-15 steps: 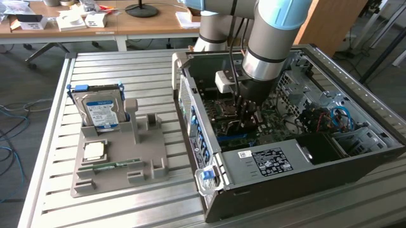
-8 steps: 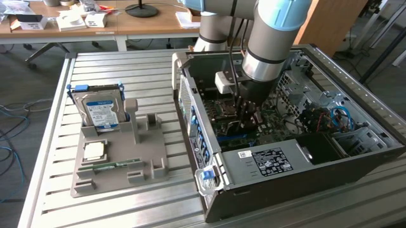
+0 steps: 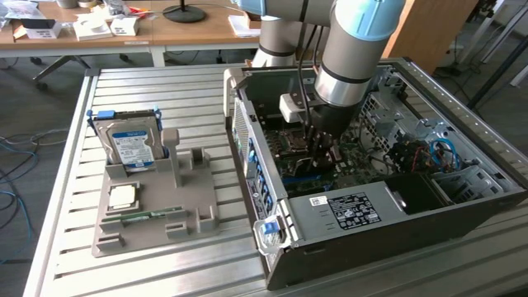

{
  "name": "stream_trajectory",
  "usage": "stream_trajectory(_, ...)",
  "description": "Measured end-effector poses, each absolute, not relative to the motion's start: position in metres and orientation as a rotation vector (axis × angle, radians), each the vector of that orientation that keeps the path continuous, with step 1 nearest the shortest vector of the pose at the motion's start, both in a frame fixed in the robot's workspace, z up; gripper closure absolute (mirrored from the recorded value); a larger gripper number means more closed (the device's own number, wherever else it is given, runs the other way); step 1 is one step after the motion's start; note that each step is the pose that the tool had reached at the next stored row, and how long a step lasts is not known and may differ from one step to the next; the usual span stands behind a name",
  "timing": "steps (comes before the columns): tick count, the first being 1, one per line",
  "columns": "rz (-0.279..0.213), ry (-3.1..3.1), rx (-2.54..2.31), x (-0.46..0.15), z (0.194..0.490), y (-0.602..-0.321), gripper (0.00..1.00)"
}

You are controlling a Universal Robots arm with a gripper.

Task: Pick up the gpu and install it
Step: 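Insert the gpu into the slot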

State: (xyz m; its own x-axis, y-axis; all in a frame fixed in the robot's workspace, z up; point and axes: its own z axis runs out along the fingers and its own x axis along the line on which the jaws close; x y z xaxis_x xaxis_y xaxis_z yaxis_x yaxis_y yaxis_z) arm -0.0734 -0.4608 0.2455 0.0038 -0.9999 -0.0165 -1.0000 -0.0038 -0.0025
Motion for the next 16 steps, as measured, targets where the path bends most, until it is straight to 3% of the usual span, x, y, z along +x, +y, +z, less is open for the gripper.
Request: stream_trajectory(16, 0.012, 2.206, -2.215, -0.0748, 0.2451, -0.4608, 0.74)
